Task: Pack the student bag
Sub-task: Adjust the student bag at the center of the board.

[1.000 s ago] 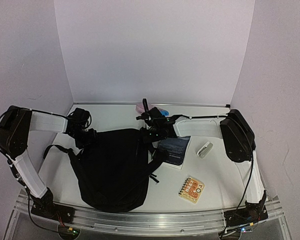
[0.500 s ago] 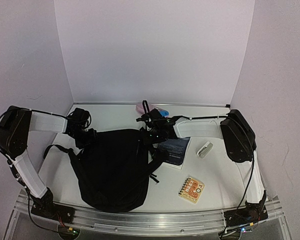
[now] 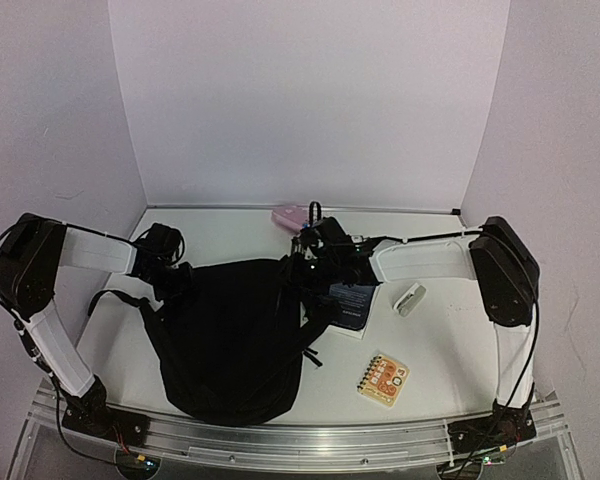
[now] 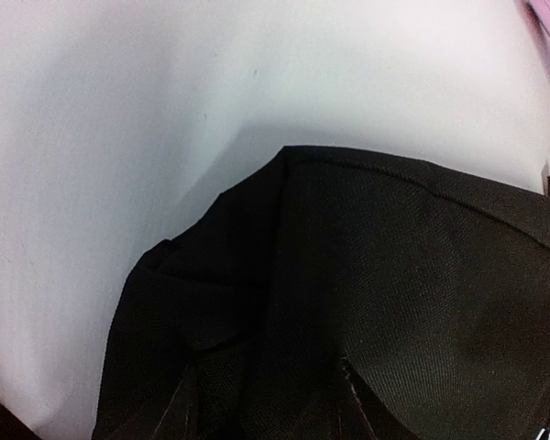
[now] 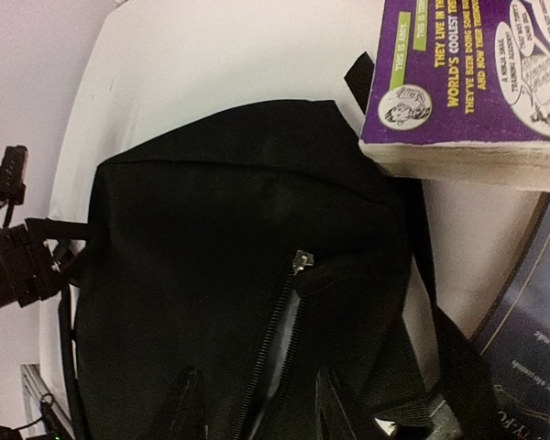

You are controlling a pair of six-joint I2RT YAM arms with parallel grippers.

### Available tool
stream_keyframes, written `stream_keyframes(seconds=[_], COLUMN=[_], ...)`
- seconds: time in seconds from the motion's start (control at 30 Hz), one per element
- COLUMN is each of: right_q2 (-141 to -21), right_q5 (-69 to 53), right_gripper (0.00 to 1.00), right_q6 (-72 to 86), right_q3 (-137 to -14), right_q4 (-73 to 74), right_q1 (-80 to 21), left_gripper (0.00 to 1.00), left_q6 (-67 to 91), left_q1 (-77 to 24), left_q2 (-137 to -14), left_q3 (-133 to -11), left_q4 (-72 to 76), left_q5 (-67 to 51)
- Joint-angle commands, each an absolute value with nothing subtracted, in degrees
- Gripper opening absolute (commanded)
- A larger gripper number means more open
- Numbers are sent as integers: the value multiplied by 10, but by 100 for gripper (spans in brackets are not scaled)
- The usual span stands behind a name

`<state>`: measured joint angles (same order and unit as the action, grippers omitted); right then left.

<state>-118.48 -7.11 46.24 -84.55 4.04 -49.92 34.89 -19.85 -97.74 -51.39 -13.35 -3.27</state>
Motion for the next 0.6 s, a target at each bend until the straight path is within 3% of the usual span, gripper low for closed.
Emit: stream_keyframes(seconds=[0.0,0.17,0.3,0.4,0.57], right_q2=[-1153,-1115,-1068,-1030,-976], right_q5=[-30,49,74,69,49], right_gripper=[42,50,55,58,64], right_q6=[522,498,498,506,526], right_q3=[-819,-786,-739,-698,-638], right_q4=[-8,54,84,95,103], right_q1=[-508,-513,-516,-518,-521], left_gripper=[46,46,50,59,86], left_q6=[423,518,559,531,388], left_q1=[-251,-349,-370,-369,-360], left_q2=[-935,-862,-780,-739,-775], left_q3=[-445,-401,-383,-419,-533], left_q4=[-145,-154,-197,-275,-331], left_q5=[-97,-101,-97,-62,-6])
